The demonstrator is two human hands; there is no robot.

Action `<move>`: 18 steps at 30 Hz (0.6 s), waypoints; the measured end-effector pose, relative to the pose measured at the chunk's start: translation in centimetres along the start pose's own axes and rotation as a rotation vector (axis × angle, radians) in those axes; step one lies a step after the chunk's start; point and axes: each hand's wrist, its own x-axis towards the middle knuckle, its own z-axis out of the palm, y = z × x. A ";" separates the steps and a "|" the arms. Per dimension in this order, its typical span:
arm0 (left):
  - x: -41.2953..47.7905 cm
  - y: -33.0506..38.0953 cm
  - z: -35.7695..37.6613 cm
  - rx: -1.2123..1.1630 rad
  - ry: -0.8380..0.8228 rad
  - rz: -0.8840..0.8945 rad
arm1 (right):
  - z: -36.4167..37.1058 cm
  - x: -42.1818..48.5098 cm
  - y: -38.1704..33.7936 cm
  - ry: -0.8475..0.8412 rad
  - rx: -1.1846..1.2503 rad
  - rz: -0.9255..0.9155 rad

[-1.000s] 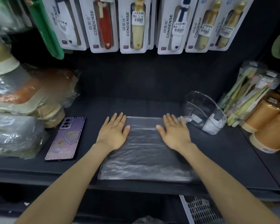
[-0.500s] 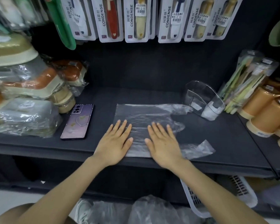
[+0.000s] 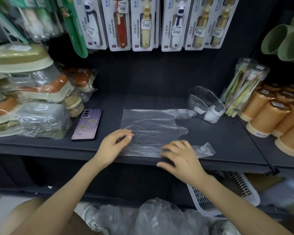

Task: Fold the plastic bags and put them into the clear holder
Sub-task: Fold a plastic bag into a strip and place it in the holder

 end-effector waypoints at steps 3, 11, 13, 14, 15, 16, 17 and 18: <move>-2.0 0.0 -0.6 0.045 -0.043 0.059 | 1.1 -1.9 -0.5 0.083 -0.073 -0.102; -5.2 0.6 -1.4 -0.119 -0.060 0.097 | -2.2 -3.8 -1.7 0.118 0.247 0.120; -5.6 1.1 -1.5 -0.231 -0.073 0.098 | -4.5 -3.4 -1.9 -0.015 0.492 0.308; -5.7 1.4 -1.4 -0.303 -0.073 0.091 | -5.4 -3.0 -1.8 -0.067 0.617 0.382; -5.7 1.7 -1.3 -0.378 -0.062 0.084 | -6.3 -2.5 -1.6 -0.103 0.711 0.429; -5.6 2.0 -1.3 -0.444 -0.044 0.072 | -6.8 -2.0 -1.0 -0.119 0.775 0.454; -5.4 2.2 -1.2 -0.490 -0.024 0.055 | -7.4 -1.4 -0.4 -0.126 0.820 0.476; -5.1 2.2 -1.1 -0.507 0.001 0.027 | -7.7 -0.8 0.2 -0.132 0.831 0.493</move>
